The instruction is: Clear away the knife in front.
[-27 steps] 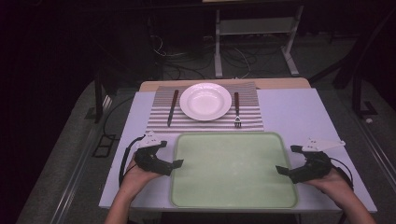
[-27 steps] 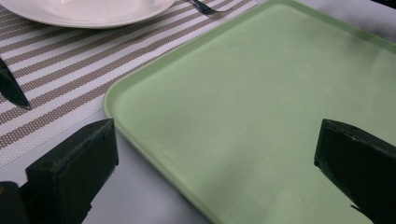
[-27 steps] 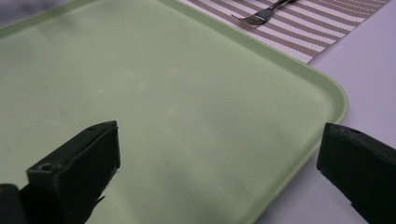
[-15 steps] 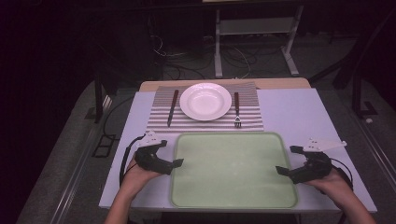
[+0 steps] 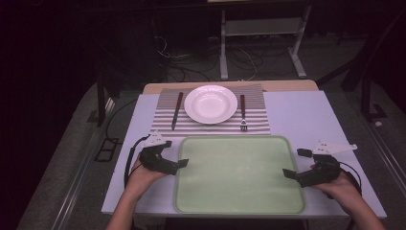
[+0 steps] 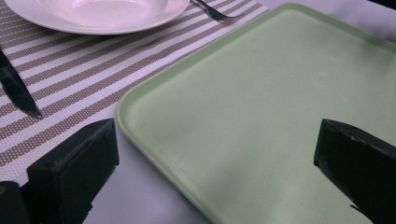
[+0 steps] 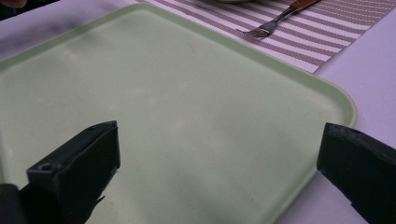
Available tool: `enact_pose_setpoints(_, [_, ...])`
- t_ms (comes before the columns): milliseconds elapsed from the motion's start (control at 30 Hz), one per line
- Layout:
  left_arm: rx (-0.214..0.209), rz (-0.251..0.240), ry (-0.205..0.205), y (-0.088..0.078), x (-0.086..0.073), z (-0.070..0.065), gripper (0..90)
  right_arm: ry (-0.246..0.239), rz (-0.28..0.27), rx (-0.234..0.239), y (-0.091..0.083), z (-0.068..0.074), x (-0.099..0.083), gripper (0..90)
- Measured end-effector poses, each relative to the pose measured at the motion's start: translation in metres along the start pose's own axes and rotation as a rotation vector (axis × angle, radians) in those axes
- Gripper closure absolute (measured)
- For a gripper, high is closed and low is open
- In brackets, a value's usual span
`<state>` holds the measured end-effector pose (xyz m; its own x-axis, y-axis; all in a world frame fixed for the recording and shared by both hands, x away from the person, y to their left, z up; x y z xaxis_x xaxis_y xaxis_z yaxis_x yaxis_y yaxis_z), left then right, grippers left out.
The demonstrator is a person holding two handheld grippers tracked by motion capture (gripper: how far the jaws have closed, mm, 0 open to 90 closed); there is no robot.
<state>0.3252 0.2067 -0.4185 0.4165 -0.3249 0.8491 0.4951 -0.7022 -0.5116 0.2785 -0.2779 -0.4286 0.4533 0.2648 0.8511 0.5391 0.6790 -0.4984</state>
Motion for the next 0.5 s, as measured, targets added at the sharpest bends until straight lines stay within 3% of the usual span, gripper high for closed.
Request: enact_pose_setpoints(500, [0.008, -0.006, -0.018, 0.0076, 0.0021, 0.0064, 0.0, -0.009, -0.003, 0.011, 0.0017, 0.0012, 0.0003, 0.0])
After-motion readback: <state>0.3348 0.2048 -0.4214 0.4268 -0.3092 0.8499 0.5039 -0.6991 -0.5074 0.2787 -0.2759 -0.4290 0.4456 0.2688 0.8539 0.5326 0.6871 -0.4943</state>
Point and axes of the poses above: each handheld gripper's, and its own axes: y roughly forward along the jaws, x roughly out of its top, z roughly to its left, the point moved 1 cm from there along y, roughly forward along the jaws, and after that the axes turned 3 degrees about -z, right-handed, at the moved point
